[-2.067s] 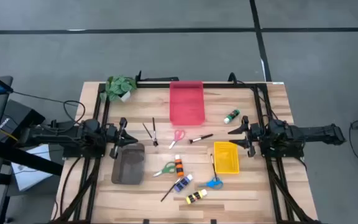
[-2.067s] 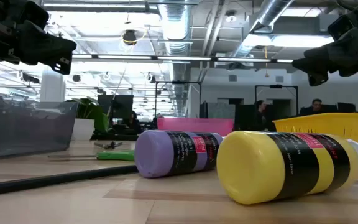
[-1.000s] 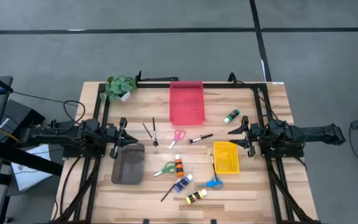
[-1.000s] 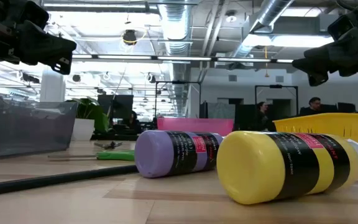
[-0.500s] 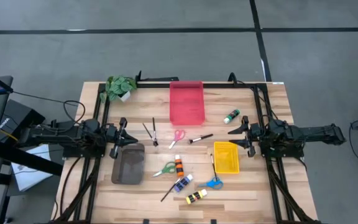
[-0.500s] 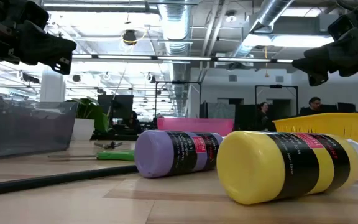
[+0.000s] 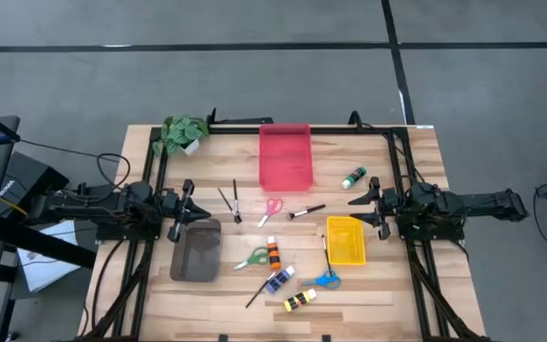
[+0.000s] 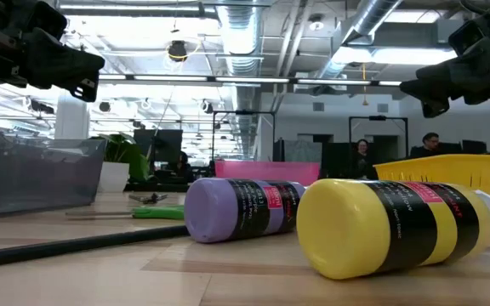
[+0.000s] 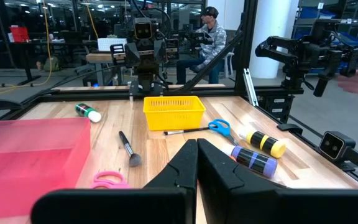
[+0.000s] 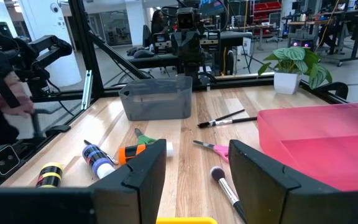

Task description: Pick & Place Paint Supplies

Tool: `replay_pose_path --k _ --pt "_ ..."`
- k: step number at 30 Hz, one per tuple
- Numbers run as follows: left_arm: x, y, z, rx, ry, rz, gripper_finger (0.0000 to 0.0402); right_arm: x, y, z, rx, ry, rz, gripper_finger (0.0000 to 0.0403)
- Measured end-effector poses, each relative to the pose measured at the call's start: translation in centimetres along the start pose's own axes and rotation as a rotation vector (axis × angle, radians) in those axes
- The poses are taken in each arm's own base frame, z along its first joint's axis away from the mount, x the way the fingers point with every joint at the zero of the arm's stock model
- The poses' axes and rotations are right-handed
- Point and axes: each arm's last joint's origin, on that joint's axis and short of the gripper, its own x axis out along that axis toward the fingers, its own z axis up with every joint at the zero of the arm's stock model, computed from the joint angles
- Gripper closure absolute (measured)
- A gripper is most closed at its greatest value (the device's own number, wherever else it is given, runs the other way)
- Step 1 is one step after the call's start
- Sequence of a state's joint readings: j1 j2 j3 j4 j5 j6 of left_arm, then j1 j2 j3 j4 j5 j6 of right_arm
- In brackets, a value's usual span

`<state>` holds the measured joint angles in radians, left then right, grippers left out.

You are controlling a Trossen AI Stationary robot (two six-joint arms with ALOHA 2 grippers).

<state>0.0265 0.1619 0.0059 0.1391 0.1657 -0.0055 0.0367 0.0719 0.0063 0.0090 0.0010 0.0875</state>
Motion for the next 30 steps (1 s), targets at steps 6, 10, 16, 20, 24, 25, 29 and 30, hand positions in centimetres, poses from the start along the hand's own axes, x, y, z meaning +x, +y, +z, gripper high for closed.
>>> replay_pose_path --k 6,10,16,20,24,25,29,30 --pt "0.0 0.0 0.0 0.0 0.0 0.0 0.0402 0.0 0.0 0.0 0.0 0.0 0.0 0.0233" --pt "0.0 0.0 0.0 0.0 0.0 0.0 0.0402 0.0 -0.1 0.1 -0.079 -0.013 -0.026 0.0233" --pt "0.0 0.0 0.7 0.013 -0.075 0.0 0.0402 -0.1 0.0 1.6 -0.044 -0.169 -0.027 0.0233" --pt "-0.2 0.0 2.0 0.019 -0.208 -0.002 0.0402 -0.4 0.1 2.7 0.052 -0.284 -0.005 0.0233" --pt "-0.5 -0.1 3.2 0.029 -0.335 -0.006 0.0402 -0.9 0.3 4.0 0.06 -0.43 0.014 0.0233" --pt "-0.6 -0.1 3.5 0.039 -0.364 -0.006 0.0402 -1.0 0.3 4.2 0.06 -0.454 0.017 0.0233" --pt "-1.0 -0.2 4.4 0.112 -0.468 0.013 0.0402 -1.2 0.3 4.9 0.015 -0.487 0.01 0.0233" --pt "-1.1 -0.2 4.6 0.14 -0.488 0.021 0.0402 -1.3 0.4 5.3 -0.004 -0.498 0.006 0.0233"
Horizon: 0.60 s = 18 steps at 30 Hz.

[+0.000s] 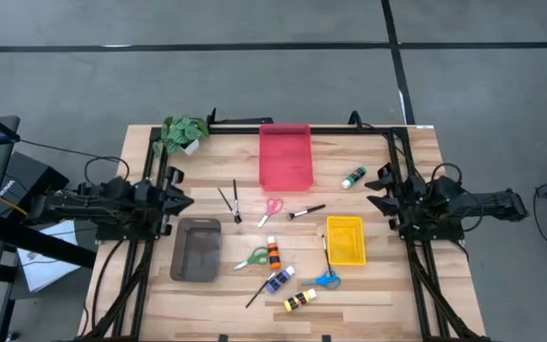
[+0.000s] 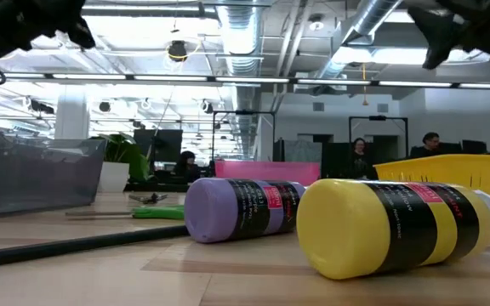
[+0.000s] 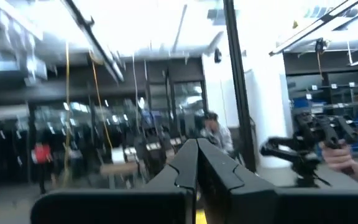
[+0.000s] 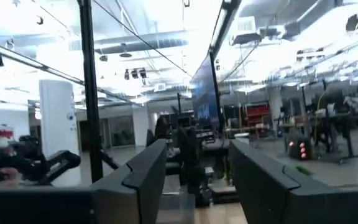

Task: Pick & Place Paint Supplies
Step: Put the green paint bottle into the yellow bin

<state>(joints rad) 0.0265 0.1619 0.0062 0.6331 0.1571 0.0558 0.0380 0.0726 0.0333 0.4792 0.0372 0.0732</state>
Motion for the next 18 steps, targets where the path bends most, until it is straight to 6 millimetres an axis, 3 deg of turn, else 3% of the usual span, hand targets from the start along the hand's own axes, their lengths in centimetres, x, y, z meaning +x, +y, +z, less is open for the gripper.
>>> replay_pose_path --k 12,18 --pt "0.0 0.3 0.8 0.222 -0.069 0.112 0.0397 0.1 -0.2 1.0 -0.1 -0.028 -0.106 0.0233" --pt "0.2 0.8 0.9 0.313 -0.059 0.278 0.0342 0.6 -0.2 3.0 -0.117 0.085 -0.154 0.0233"
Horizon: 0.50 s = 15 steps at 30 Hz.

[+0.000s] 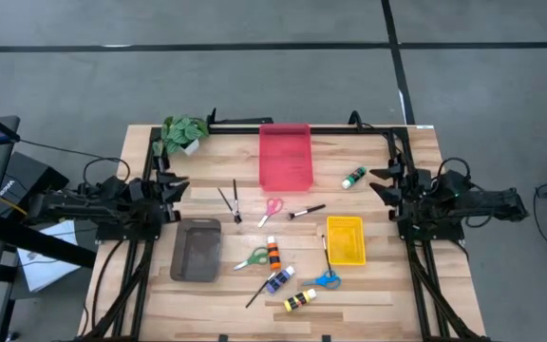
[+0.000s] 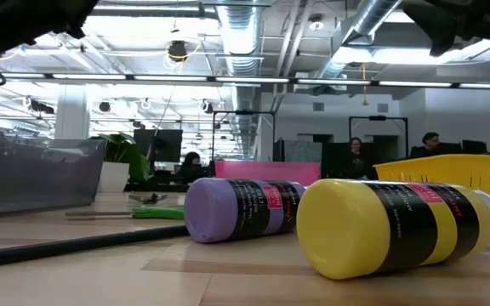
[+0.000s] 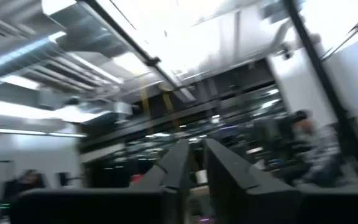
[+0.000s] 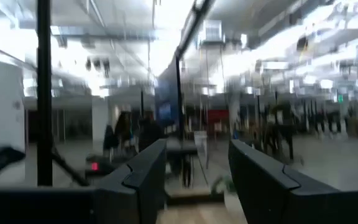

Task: Pick & Place Paint Supplies
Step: Put the green paint bottle into the yellow bin

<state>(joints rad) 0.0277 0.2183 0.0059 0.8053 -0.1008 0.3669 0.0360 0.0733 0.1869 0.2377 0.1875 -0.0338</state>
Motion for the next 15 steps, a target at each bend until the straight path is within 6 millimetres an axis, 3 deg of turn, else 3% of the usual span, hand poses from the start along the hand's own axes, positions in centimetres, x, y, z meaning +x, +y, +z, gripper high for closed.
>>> replay_pose_path --k 8,12,15 --pt "0.6 0.4 0.9 0.087 -0.116 0.102 0.0195 1.6 -0.1 5.0 -0.057 0.302 -0.089 0.0233" --pt "0.8 0.7 0.8 0.15 -0.082 0.209 0.0135 3.7 0.0 7.2 -0.124 0.52 -0.159 0.0231" --pt "0.9 0.8 0.5 0.189 -0.041 0.268 0.0111 6.0 0.0 8.2 -0.18 0.729 -0.215 0.0222"
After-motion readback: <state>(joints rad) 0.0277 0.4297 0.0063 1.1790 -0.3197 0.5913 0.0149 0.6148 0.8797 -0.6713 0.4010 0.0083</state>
